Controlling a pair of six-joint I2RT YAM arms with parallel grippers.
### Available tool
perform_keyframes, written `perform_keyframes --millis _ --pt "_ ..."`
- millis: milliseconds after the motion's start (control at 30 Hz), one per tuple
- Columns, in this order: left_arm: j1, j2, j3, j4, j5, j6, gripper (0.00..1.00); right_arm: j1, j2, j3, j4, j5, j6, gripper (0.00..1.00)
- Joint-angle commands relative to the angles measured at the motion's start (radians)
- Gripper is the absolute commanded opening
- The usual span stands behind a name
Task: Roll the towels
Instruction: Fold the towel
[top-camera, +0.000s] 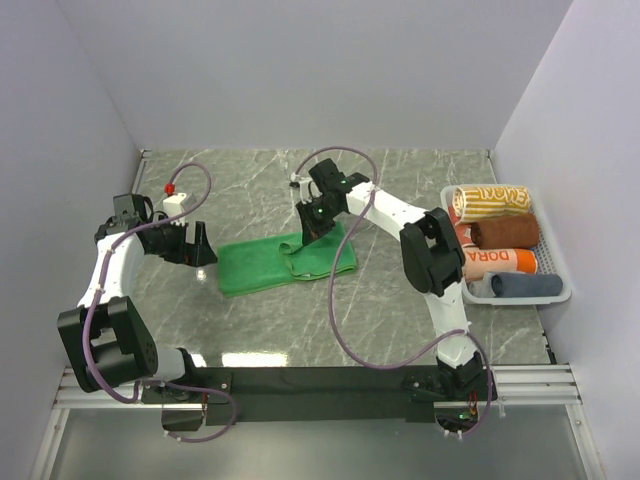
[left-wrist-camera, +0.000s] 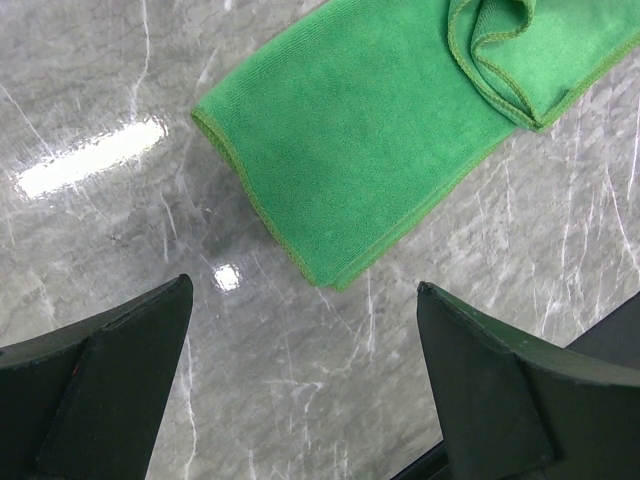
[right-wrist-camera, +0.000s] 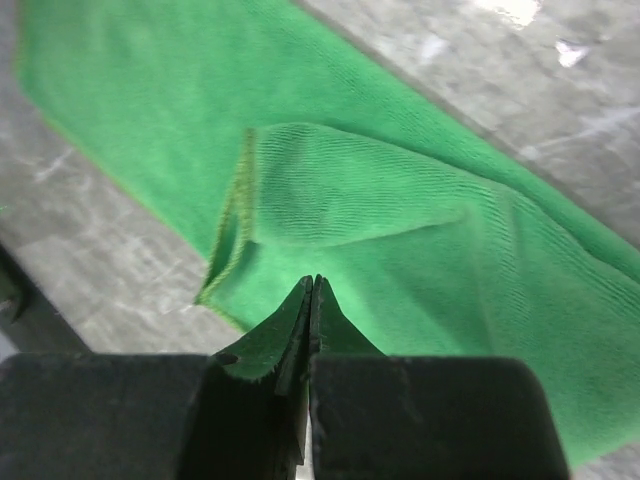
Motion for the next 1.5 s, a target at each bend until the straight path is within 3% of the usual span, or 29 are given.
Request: perform_keyframes --millis 0,333,500,700,900,1067,1267,1467 --pt "0.005 -0.034 -0.007 0.023 0.024 -0.019 0.99 0.020 0.034 0.064 -0.016 0.080 -0.022 0.00" --pt "0.004 -0.029 0.007 0.020 0.028 -0.035 0.99 0.038 0.194 0.256 -0.058 0.088 0.013 0.00" --pt "0.004 -0.029 -0.004 0.028 0.025 -0.027 0.99 0.038 0.146 0.201 0.042 0.016 0.064 0.18" --pt "0.005 -0.037 -0.012 0.034 0.022 -0.018 0.99 0.038 0.060 0.182 0.145 -0.072 0.110 0.20" --pt "0.005 -0.032 -0.004 0.035 0.027 -0.024 0.99 0.029 -0.043 0.093 0.078 0.009 0.041 0.16" --pt "0.004 -0.032 -0.010 0.043 0.033 -0.030 0.99 0.032 -0.052 0.029 -0.022 0.108 -0.051 0.04" --pt "0.005 -0.023 -0.008 0.049 0.033 -0.035 0.99 0.047 0.092 0.176 -0.148 0.137 -0.064 0.01" --pt "0.005 -0.021 -0.005 0.048 0.028 -0.030 0.99 0.060 0.164 0.251 -0.140 0.160 -0.053 0.02"
